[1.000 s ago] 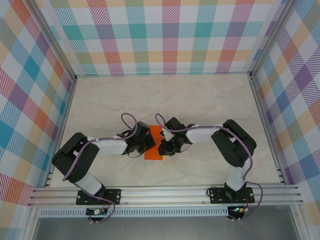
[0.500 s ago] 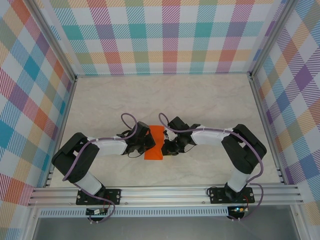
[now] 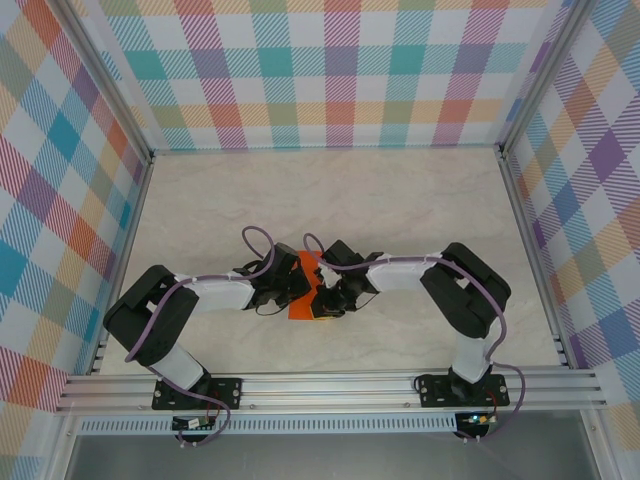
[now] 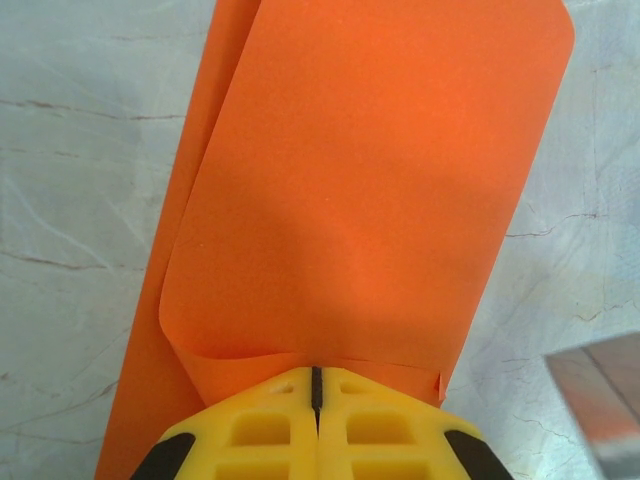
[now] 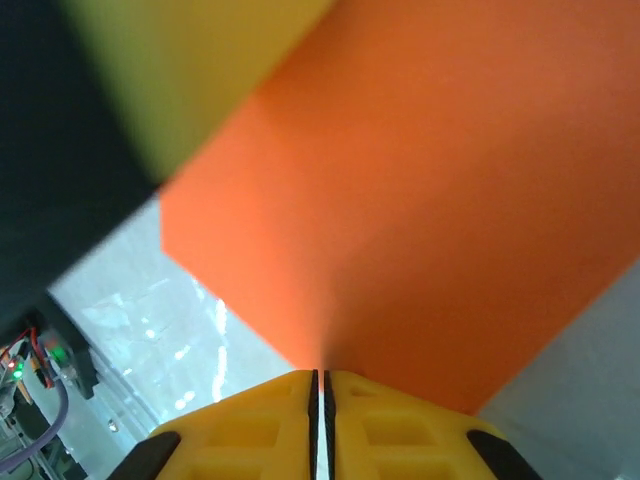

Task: Fold a paper plane with a square sheet of paper (pick it up from the middle)
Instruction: Fold the triangle a second time at the center of the table.

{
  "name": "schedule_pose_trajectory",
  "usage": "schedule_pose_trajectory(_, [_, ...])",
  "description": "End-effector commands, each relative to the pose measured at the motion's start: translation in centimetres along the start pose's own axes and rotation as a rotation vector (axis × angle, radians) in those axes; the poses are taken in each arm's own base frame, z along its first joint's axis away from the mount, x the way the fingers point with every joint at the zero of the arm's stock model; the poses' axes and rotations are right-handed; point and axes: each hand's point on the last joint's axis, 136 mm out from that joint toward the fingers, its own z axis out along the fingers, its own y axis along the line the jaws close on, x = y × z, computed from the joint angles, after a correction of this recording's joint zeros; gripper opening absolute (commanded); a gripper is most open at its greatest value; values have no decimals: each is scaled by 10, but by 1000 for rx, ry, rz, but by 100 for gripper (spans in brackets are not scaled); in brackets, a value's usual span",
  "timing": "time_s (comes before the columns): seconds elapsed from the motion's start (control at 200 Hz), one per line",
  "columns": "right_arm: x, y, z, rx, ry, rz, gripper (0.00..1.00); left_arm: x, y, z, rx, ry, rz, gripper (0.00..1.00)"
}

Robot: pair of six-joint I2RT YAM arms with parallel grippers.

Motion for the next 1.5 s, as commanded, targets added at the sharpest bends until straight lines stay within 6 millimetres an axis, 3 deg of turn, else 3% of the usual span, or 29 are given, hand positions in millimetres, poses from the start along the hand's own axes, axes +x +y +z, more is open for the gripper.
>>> schedule_pose_trajectory(0.0, [12, -24, 10, 58, 32, 53, 12, 18, 57, 6, -190, 45, -17, 5])
schedule_pose_trajectory(0.15, [27, -34, 10, 66, 46, 73, 12, 18, 59, 5, -197, 41, -14, 5])
schedule_pose_trajectory(0.465, [39, -38, -1, 40, -10, 118, 14, 19, 64, 7, -212, 41, -17, 5])
schedule_pose_trajectory(0.56, [40, -30, -7, -18, -50, 117, 13, 18, 63, 7, -208, 40, -15, 5])
schedule_pose_trajectory(0.795, [18, 11, -36, -103, -149, 29, 11, 19, 61, 8, -201, 45, -12, 5])
schedule_pose_trajectory(0.98, [-7, 24, -30, -103, -164, 13, 10, 19, 60, 9, -200, 47, -12, 5])
schedule_pose_trajectory(1.105, [-15, 5, -11, -44, -149, 67, 8, 18, 59, 9, -197, 47, -13, 5])
schedule_pose_trajectory(1.225, [-3, -22, 7, -4, -114, 135, 3, 18, 55, 7, -185, 46, -9, 5])
schedule_pose_trajectory(1.385, [10, -40, 13, 27, -98, 168, 2, 12, 42, 0, -137, 30, 15, 7])
schedule_pose_trajectory(1.495, [11, -44, 13, 38, -102, 183, 2, 7, 22, -10, -72, 15, 39, 11])
